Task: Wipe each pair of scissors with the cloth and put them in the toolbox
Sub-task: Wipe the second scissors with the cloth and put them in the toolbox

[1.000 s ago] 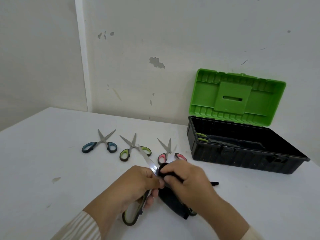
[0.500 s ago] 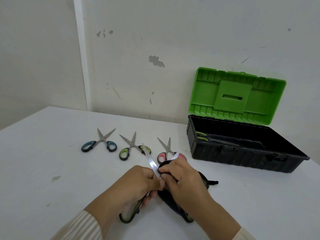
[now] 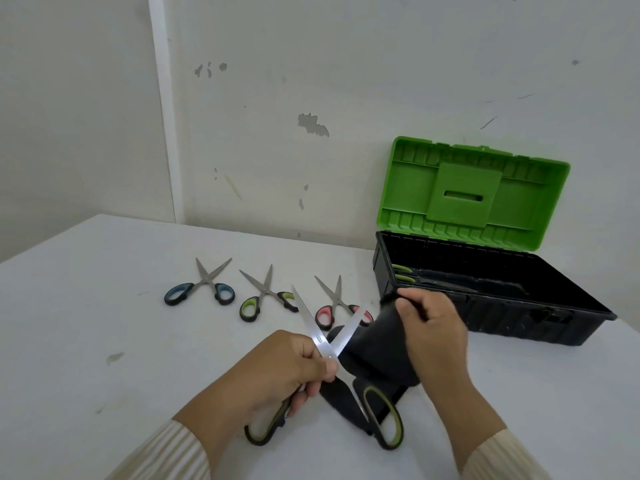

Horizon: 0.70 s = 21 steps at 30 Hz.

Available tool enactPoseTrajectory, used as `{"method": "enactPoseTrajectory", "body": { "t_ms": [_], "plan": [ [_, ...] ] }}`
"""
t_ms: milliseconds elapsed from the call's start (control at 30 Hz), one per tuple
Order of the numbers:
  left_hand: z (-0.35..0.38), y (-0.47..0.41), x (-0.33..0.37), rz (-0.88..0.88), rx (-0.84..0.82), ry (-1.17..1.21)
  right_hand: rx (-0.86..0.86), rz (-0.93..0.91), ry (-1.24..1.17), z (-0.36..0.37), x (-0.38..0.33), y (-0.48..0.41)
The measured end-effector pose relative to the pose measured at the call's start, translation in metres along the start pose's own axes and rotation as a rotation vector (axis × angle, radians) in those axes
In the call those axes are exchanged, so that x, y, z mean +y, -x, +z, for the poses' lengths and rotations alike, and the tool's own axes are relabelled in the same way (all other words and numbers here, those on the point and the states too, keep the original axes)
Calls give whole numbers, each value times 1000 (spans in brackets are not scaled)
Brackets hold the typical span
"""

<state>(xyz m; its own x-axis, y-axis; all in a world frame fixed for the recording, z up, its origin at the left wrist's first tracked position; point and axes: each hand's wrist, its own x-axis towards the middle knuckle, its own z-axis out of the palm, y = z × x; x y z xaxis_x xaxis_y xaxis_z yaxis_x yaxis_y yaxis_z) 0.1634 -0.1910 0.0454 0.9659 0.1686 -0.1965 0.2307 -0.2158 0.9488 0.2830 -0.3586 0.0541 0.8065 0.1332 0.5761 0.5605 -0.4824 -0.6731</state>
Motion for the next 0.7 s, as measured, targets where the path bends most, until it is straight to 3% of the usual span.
{"method": "enactPoseTrajectory", "body": {
  "t_ms": [67, 233, 367, 400, 467, 533, 567, 600, 700],
  "plan": [
    [-2, -1, 0, -11, 21, 12, 10, -65, -65, -5, -8, 10],
    [-2, 0, -3, -18, 29, 47, -410, -321, -46, 25, -22, 39],
    [0, 1, -3, -14, 14, 12, -172, -122, -27, 20, -12, 12],
    [1, 1, -2, -12, 12, 2, -181, -65, -27, 13, -11, 8],
    [0, 0, -2, -14, 17, -1, -372, 14, -38, -3, -14, 6],
    [0, 1, -2, -22, 17, 5, -626, 6, 14, -14, -20, 10],
    [0, 1, -2, -25, 16, 8, -676, -13, 47, -17, -21, 11],
    [0, 2, -2, -26, 18, 11, -639, -43, 67, -17, -20, 11],
    [-3, 3, 0, -19, 39, 4, -284, -60, 85, -14, -13, 9]
  ]
}}
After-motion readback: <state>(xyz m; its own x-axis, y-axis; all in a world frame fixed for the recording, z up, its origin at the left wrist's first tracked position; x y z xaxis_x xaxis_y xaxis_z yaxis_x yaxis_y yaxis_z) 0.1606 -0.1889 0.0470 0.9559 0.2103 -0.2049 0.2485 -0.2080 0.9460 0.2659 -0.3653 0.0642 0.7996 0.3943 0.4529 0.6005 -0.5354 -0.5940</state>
